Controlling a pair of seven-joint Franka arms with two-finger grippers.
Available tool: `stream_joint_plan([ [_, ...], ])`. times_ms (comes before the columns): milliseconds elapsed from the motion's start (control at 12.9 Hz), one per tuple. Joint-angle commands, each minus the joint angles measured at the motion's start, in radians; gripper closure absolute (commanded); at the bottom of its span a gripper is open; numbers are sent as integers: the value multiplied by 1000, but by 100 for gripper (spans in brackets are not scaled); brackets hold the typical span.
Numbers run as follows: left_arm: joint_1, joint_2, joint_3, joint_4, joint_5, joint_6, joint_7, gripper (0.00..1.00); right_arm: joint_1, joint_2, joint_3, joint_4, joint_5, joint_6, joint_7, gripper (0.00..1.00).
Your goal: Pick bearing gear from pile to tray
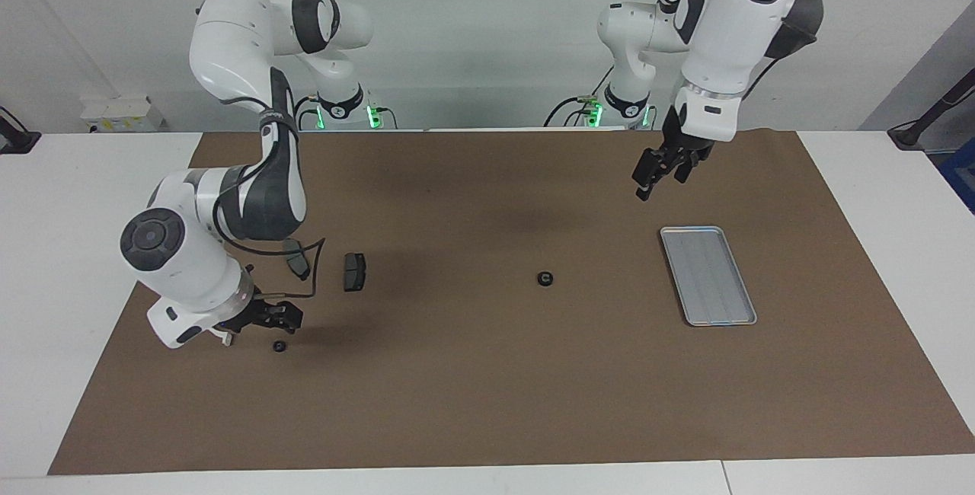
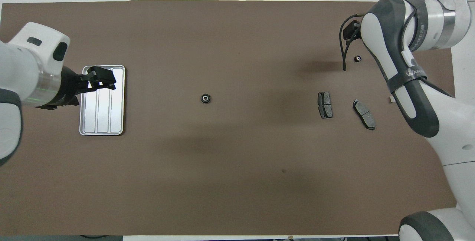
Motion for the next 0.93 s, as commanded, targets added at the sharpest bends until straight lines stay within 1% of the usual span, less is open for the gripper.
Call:
stream_joint_plan([
  [0, -99, 105, 19, 21, -1, 68, -80, 0, -8, 6, 18, -46, -6, 39, -8, 0],
  [155, -148, 231, 16, 124, 30, 96, -139, 0, -8, 26, 18, -48, -26, 53, -2, 0],
  [232, -163, 275, 16, 153, 31, 94, -140, 0, -8, 30, 18, -48, -29, 56, -1, 0],
  [310, -206, 339, 19, 185, 38, 96, -140, 0, -8, 41, 18, -48, -33, 61, 1, 0],
  [464, -226, 441, 20, 225, 48, 111, -140, 0, -9, 56, 18, -49, -46, 96, -2, 2],
  [542, -226, 470, 22, 242, 51, 148, -139, 0, -8, 63, 20, -52, -49, 107, 1, 3],
  [619, -220, 478, 22, 233, 73, 178, -137, 0, -8, 66, 20, -52, -50, 107, 6, 5],
  [851, -212, 490, 22, 199, 103, 219, -128, 7, -6, 81, 20, -51, -55, 108, 7, 8],
])
